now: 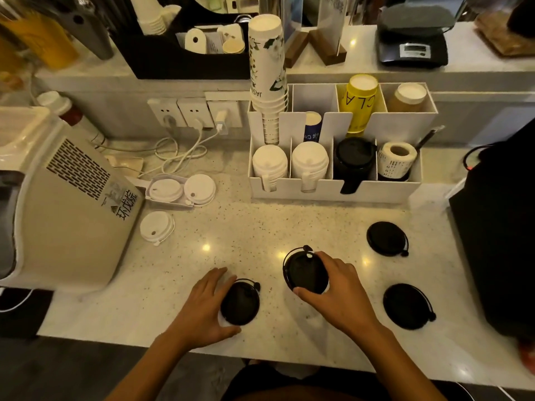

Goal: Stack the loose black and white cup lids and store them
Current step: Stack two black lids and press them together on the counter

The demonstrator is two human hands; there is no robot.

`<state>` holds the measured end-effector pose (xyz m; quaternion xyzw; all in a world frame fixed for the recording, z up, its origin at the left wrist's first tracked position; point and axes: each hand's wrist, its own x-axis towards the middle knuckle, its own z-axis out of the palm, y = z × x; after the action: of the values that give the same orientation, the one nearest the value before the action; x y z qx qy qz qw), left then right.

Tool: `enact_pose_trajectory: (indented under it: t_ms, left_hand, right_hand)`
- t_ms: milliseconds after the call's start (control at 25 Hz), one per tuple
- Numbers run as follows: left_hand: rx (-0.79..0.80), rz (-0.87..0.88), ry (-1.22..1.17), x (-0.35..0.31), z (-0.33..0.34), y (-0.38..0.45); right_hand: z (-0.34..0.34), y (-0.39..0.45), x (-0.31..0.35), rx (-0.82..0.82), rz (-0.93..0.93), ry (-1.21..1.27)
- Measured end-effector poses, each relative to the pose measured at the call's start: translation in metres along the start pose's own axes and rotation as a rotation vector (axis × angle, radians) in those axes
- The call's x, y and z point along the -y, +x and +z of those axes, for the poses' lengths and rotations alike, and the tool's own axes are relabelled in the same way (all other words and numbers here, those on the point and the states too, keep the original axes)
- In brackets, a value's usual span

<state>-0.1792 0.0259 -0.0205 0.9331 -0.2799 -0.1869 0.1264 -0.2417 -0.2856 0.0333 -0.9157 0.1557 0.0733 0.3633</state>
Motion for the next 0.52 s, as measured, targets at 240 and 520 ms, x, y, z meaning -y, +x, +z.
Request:
enact_pose_trajectory:
  t_ms: [240, 520]
  left_hand:
    - [-0.100, -0.052, -0.017, -0.016, 0.012, 0.004]
    - [-0.214, -0.286, -0.081, -0.065, 0.034, 0.015]
  right_hand:
    - [-0.001, -0.004, -0.005, -0.023, 0.048, -0.003]
    - [-0.001, -0.005, -0.002, -0.057, 0.088, 0.042]
